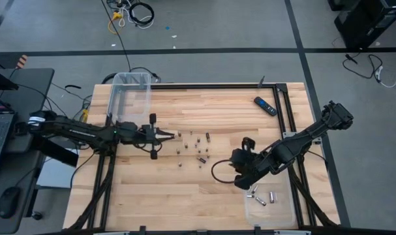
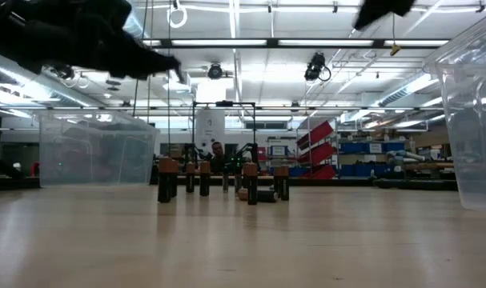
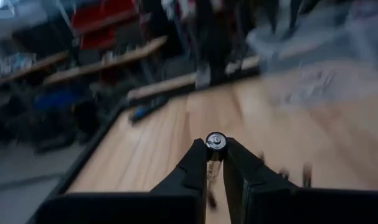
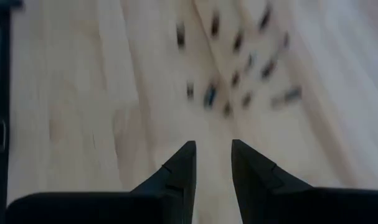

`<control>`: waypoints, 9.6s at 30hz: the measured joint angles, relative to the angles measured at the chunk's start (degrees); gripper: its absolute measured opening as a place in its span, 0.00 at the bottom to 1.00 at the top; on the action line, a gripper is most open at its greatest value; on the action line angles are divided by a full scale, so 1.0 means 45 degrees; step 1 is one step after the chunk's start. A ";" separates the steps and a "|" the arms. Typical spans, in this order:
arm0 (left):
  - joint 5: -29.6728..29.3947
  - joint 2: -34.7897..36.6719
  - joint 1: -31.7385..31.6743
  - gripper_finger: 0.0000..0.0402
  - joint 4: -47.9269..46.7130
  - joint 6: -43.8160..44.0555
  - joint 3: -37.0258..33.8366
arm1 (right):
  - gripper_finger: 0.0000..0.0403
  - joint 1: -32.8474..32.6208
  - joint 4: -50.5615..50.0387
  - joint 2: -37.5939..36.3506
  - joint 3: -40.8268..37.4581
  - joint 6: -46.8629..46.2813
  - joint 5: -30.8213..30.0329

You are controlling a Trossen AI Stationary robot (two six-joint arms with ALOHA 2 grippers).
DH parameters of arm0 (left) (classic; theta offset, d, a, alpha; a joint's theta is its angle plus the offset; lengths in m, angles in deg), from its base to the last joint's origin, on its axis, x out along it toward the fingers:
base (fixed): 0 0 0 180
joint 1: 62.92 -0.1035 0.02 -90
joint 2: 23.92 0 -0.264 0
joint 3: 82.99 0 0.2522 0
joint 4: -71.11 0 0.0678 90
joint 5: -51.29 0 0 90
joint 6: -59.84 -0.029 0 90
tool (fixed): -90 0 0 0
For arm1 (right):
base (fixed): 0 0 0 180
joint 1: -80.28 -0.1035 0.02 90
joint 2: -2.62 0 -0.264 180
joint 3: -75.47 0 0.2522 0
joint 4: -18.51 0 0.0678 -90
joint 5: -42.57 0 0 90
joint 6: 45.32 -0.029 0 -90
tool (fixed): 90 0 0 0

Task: Sort batteries
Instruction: Put the black and silver battery into the bottom transparent bin

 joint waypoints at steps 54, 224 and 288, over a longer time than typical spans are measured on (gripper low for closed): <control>0.3710 -0.4113 0.0497 0.06 0.8394 -0.0560 0.1554 | 0.19 0.1645 1.9291 0.5337 -0.0005 1.8302 -0.6434; -0.5013 0.5358 0.0459 0.40 -0.8324 0.0922 0.1001 | 0.33 0.6033 0.2273 0.6911 0.3944 0.8344 0.3431; -0.4989 0.5348 0.0459 0.40 -0.8601 0.1121 0.1001 | 0.33 0.5892 0.4870 0.6896 0.1991 0.8014 0.3149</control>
